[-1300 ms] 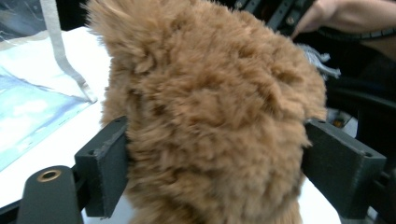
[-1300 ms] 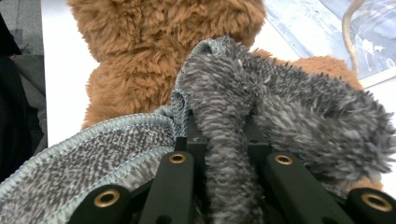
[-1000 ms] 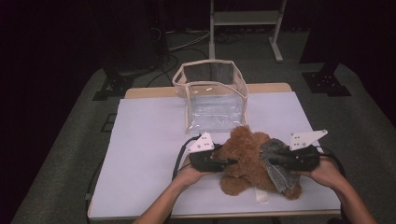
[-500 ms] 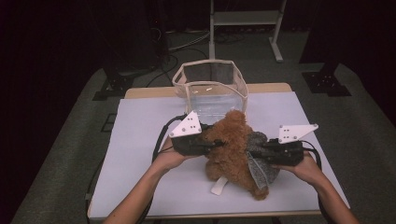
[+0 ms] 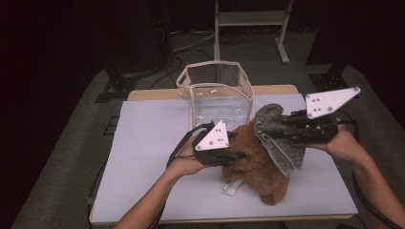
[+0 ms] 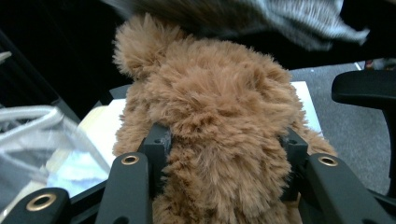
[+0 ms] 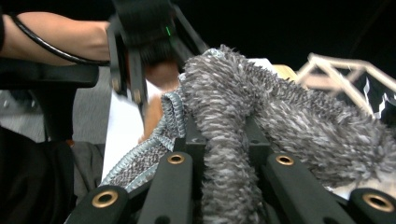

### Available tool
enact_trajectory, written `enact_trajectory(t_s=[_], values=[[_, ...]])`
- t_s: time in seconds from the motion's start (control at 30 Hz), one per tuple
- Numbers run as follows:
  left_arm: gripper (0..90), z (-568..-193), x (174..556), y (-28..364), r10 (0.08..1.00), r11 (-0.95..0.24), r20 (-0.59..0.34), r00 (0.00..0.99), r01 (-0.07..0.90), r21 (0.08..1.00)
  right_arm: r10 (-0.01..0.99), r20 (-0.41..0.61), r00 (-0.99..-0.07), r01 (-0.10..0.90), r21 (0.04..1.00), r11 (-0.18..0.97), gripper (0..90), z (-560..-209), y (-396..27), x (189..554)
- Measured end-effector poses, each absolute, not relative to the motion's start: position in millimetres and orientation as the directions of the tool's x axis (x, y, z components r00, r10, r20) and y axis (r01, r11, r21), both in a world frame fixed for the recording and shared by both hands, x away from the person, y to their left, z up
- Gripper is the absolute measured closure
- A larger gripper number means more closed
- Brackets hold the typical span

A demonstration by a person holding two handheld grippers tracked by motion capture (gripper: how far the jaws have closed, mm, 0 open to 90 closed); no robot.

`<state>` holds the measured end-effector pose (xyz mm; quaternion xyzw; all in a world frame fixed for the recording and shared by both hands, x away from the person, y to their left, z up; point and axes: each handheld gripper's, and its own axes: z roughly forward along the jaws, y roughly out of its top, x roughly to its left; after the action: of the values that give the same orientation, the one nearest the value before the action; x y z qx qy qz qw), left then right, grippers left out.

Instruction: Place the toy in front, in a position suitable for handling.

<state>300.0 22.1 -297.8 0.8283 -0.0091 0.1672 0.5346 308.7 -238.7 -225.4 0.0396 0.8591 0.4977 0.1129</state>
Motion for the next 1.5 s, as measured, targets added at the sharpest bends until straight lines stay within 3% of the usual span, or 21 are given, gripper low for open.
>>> enact_trajectory(t_s=[0.13, 0.37, 0.67, 0.9, 1.07, 1.27, 1.5], values=[[48.8, -293.0, 296.1, 7.2, 0.131, -0.444, 0.313, 0.941, -0.226, 0.867, 0.152, -0.208, -0.966, -0.063, 0.762, 0.645, 77.2, -217.6, -217.7, 310.9], [37.4, -300.7, 295.2, -11.9, 0.093, -0.476, 0.295, 0.951, -0.218, 0.852, 0.184, -0.151, -0.971, 0.016, 0.73, 0.683, 77.5, -241.7, -240.5, 312.5], [41.8, -309.9, 303.5, -5.6, 0.136, -0.454, 0.25, 0.959, -0.164, 0.876, 0.225, -0.13, -0.966, 0.073, 0.693, 0.717, 77.5, -264.8, -260.7, 312.1], [46.5, -302.5, 296.3, -13.9, 0.108, -0.429, 0.283, 0.953, -0.212, 0.878, 0.208, -0.177, -0.962, -0.004, 0.77, 0.638, 77.2, -229.9, -261.4, 300.6], [45.9, -296.7, 285.6, -29.6, 0.066, -0.418, 0.311, 0.948, -0.257, 0.872, 0.185, -0.184, -0.965, -0.019, 0.755, 0.655, 77.2, -220.9, -244.7, 303.8], [38.4, -300.4, 284.8, -35.0, 0.045, -0.444, 0.314, 0.948, -0.262, 0.857, 0.225, -0.083, -0.971, 0.073, 0.792, 0.606, 77.6, -243.2, -266.4, 309.8], [29.0, -300.1, 283.8, -30.6, 0.057, -0.436, 0.298, 0.953, -0.245, 0.866, 0.224, -0.067, -0.972, 0.087, 0.785, 0.614, 77.8, -247.2, -269.4, 307.3]])
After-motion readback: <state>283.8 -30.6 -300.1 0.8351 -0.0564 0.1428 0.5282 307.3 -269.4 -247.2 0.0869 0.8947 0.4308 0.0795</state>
